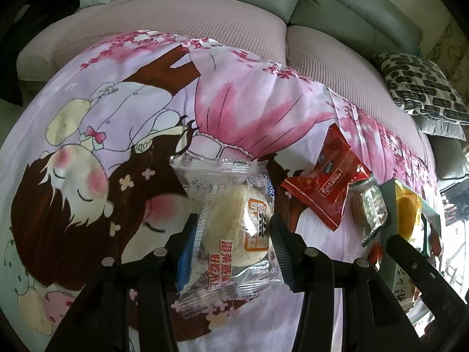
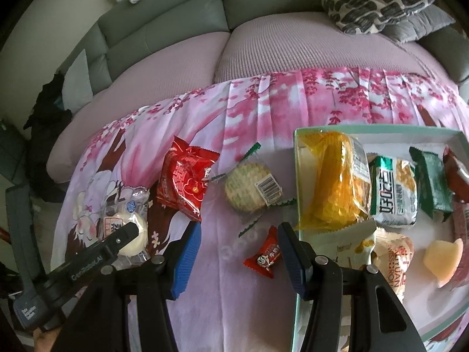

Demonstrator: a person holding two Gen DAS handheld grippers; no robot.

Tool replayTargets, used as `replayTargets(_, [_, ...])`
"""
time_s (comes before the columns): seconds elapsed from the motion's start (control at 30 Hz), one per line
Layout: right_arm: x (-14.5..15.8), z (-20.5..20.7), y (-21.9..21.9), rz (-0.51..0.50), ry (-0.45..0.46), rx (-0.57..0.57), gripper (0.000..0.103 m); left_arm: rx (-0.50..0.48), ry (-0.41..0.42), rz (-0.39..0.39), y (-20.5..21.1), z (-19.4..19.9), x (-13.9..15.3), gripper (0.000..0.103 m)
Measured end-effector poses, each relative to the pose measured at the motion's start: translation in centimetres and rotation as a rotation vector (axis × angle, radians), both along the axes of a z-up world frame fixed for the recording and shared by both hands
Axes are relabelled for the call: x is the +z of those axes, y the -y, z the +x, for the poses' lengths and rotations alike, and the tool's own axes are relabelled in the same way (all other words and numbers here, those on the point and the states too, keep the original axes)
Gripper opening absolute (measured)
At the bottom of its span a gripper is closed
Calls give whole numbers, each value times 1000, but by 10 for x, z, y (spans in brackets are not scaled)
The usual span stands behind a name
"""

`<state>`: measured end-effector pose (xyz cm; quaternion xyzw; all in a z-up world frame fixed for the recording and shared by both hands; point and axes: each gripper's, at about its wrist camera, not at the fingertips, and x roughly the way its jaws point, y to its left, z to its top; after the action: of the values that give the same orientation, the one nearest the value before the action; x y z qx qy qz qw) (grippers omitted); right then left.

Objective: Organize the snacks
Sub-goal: 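Hold the bun with the left tool while the right grasps the small red candy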

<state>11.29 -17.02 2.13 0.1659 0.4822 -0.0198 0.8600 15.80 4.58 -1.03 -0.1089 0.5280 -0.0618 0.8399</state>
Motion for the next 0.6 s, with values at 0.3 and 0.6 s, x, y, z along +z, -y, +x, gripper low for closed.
replayTargets(0.3, [-8,0,3,41,-31,14,50,-22,-23,22,3,-6,0,50])
replayTargets(0.6, [-19,2,4,50,-63,-4,46,-23,-28,12,2,-6,0,51])
